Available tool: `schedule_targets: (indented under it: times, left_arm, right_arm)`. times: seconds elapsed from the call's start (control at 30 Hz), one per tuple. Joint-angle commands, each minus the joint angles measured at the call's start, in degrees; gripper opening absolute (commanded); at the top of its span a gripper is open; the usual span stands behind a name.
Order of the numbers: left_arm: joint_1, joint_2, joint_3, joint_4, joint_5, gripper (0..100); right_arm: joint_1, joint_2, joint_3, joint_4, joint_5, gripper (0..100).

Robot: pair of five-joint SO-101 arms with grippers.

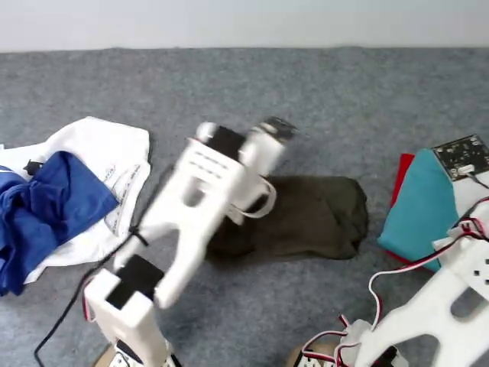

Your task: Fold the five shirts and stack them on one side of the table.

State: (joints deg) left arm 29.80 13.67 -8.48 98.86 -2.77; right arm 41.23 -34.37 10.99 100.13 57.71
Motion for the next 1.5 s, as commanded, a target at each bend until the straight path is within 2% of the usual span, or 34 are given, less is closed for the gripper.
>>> schedule_targets:
  times: [0.0,0.13,0.3,0.7,0.8,0.9,1.13,1.2,1.37,1.47]
  left_arm:
    - [6.24,-3.08,-6.29,1.41,0.44,1]
    - [10.37,-1.93,-12.35,-0.97,0.44,1]
    - [13.19,7.47,-21.14,-1.76,0.62,1]
    - [14.59,36.04,-58.15,-0.18,4.4,2]
    - [15.12,40.7,-64.4,1.67,4.4,9]
    - [14.33,41.67,-65.36,1.85,4.66,21]
    - [7.56,33.76,-65.19,1.85,2.81,22]
    - [4.75,32.44,-65.1,1.85,1.49,19]
    - [-1.58,31.21,-56.92,1.85,-4.48,1]
    - [-2.81,31.12,-48.31,1.85,-6.95,1]
  right_arm:
    - [0.57,-1.8,-0.09,0.13,0.35,1.1]
    - [0.57,-1.8,-0.09,0.4,0.35,1.1]
    - [0.57,-1.8,-0.09,0.4,0.35,1.1]
    - [0.66,-2.33,0.0,0.48,0.35,1.1]
    - [0.66,-2.24,0.0,0.48,0.35,1.1]
    - [0.66,-2.33,0.0,0.48,0.35,1.1]
    - [0.66,-2.42,0.79,1.89,0.35,1.1]
    - [0.66,-2.42,1.67,1.89,0.35,1.1]
    - [0.66,-2.42,2.02,1.89,0.35,1.1]
    - [0.66,-2.42,2.02,1.89,0.35,1.1]
